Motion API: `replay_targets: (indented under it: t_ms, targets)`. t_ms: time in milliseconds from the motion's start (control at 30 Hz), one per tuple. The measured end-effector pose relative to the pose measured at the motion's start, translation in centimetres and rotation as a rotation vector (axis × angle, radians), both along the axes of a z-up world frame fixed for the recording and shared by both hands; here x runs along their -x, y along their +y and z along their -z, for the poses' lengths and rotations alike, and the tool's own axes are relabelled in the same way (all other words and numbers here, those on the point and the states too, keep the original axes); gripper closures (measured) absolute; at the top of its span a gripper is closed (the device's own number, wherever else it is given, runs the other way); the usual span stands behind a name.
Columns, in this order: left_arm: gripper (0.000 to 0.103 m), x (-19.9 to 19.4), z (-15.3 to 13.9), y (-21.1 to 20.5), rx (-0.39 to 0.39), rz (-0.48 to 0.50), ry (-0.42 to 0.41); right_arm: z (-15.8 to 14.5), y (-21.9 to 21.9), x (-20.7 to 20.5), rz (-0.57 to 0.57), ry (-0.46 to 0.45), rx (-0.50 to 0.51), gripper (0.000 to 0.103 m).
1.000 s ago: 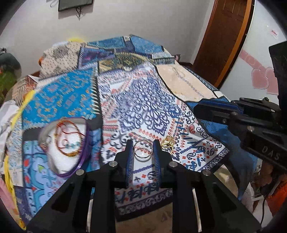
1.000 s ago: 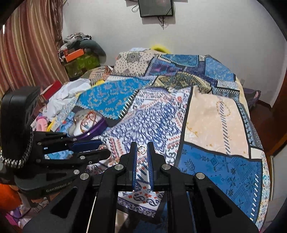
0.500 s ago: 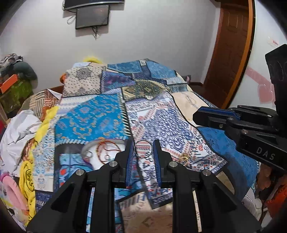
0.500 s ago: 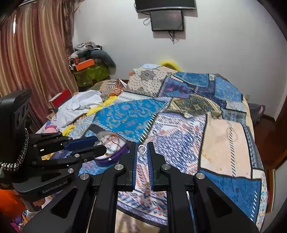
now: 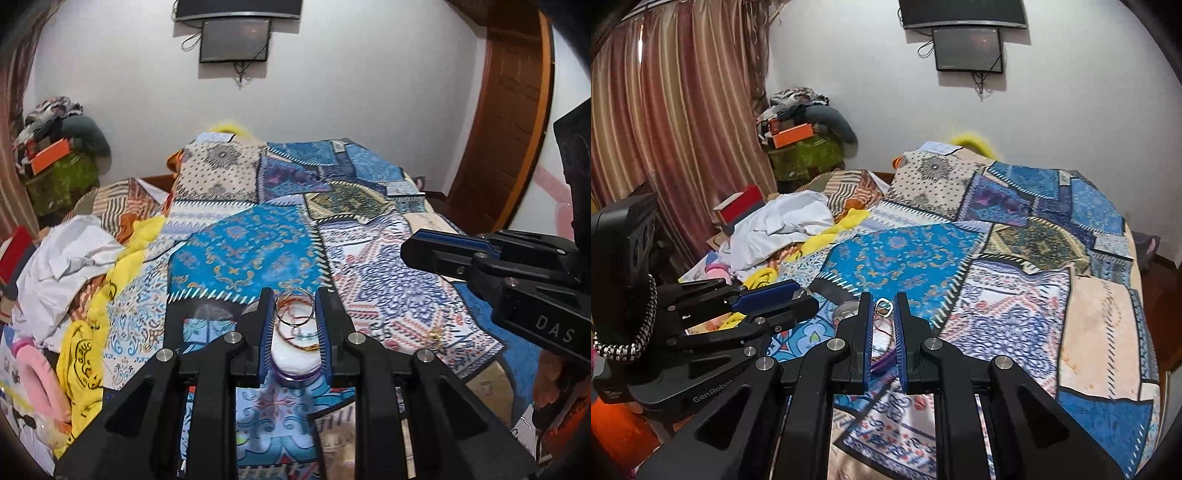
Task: Organize jewelry
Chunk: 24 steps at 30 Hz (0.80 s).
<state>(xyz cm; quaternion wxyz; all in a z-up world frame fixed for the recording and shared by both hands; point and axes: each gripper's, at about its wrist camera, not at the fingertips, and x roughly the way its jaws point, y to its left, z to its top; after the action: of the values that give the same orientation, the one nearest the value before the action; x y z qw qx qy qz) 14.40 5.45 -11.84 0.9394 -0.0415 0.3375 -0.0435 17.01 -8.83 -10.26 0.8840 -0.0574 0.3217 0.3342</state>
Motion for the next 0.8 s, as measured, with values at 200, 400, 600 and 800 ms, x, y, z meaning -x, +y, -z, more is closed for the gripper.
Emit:
replay_targets:
  t_ms: [200,400,600,800]
  targets:
    - [0.082,-0.8,2.3,0.9,0.024,-0.006,0.056,1.8,1.3,-1.3,-0.01,0.052,0.012,0.093]
    - [0.082,-1.7,4.6,0.3,0.038,0.023,0.111,4.1,2.3,-3.2,-0.02,0.139,0.013,0.093]
    - [0.082,-2.6,6.3,0.0,0.047,0.042,0.152,5.4,3.2,-3.9,-0.043,0.191,0.028,0.093]
    - [0.082,-3.0,7.0,0.2,0.055,0.043,0.166,6.3,4.2,-4.6,-0.063,0.22,0.051,0.093]
